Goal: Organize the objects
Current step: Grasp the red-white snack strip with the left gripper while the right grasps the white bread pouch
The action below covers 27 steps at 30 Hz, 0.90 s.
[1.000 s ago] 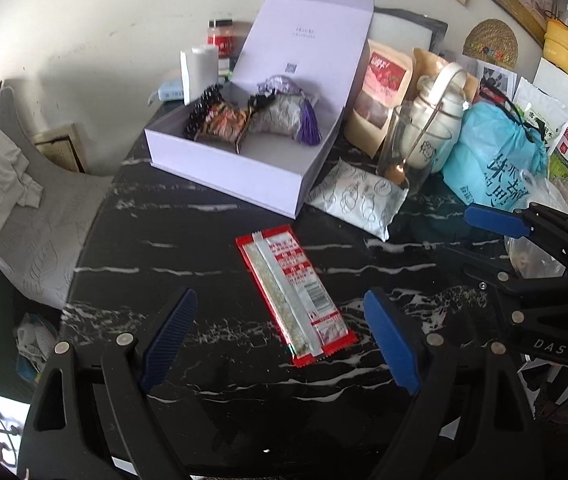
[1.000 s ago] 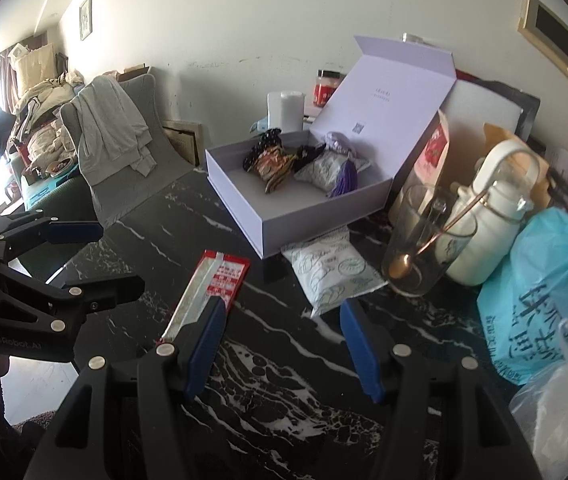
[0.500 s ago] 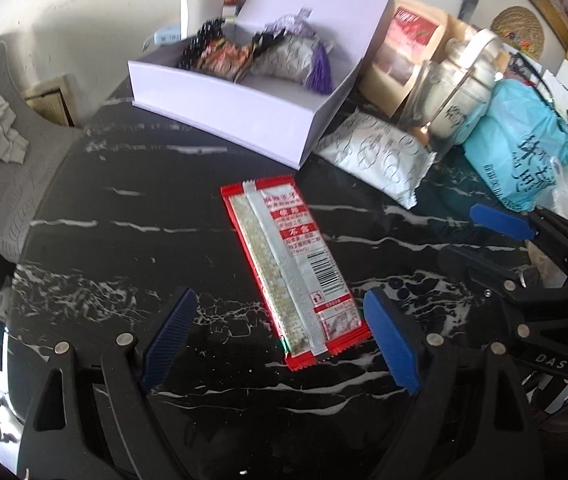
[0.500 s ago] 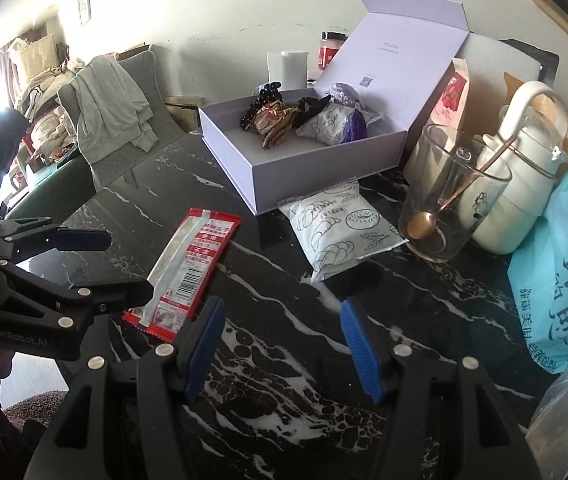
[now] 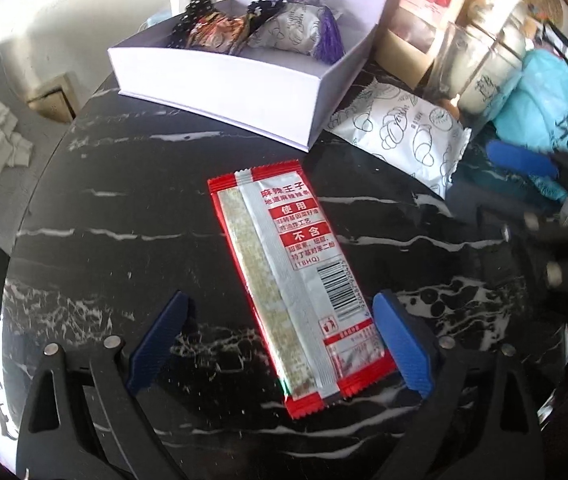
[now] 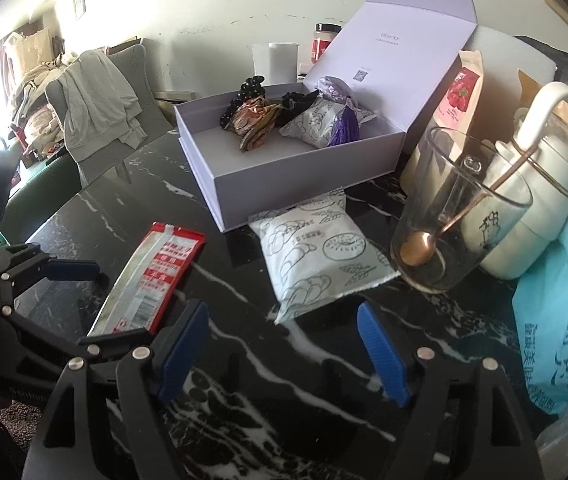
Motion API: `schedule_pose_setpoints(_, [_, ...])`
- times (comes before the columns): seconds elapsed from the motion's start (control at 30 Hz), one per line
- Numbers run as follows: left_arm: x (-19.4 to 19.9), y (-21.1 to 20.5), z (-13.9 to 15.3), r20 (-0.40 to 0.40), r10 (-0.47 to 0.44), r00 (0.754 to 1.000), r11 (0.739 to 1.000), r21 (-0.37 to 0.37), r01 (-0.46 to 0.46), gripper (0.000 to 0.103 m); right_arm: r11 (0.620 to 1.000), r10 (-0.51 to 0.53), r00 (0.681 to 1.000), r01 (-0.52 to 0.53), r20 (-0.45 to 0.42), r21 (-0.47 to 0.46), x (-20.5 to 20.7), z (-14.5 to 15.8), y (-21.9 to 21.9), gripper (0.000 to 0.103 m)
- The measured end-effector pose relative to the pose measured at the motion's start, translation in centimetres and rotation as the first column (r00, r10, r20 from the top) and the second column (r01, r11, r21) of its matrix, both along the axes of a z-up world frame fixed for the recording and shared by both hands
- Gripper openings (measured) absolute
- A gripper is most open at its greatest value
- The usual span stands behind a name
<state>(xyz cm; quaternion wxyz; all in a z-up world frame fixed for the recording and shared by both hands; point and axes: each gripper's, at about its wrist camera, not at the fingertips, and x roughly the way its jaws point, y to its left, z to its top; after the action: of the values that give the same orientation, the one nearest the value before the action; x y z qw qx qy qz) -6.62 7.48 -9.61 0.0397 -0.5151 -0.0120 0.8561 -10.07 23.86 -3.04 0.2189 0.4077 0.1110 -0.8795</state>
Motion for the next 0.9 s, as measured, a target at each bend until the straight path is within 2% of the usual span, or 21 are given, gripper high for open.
schedule_pose_setpoints(0.23, [-0.3, -0.2, -0.3, -0.032, -0.055, 0.998, 0.998, -0.041, 0.054, 0.091, 0.999, 0.009, 1.0, -0.009, -0.003, 0.034, -2.6, -0.2, -0.7, 0.081])
schedule_pose_setpoints(0.33, [-0.6, -0.8, -0.1, -0.034, -0.07, 0.997, 0.997, -0.039, 0.068, 0.082, 0.999, 0.012, 1.0, -0.012, -0.001, 0.052, -3.8, -0.3, -1.1, 0.081])
schedule_pose_setpoints(0.4, [-0.8, -1.5, 0.2, -0.036, -0.068, 0.997, 0.997, -0.035, 0.067, 0.07, 0.998, 0.019, 1.0, -0.019, 0.006, 0.058, -4.5, -0.4, -1.3, 0.081])
schedule_pose_setpoints(0.47, [-1.1, -2.3, 0.3, -0.038, -0.065, 0.997, 0.998, -0.026, 0.064, 0.064, 0.997, 0.022, 1.0, -0.023, 0.006, 0.076, -5.2, -0.6, -1.6, 0.081])
schedule_pose_setpoints(0.67, [-2.1, -3.9, 0.6, -0.041, -0.113, 0.993, 0.992, 0.049, 0.115, 0.064, 0.995, 0.042, 0.998, -0.046, 0.039, 0.092, -6.7, -1.5, -2.4, 0.081])
schedule_pose_setpoints(0.9, [-2.8, -2.6, 0.3, -0.052, -0.155, 0.987, 0.988, -0.03, 0.153, 0.071, 0.989, 0.027, 0.997, -0.036, 0.068, 0.142, -7.3, -2.7, -2.8, 0.081])
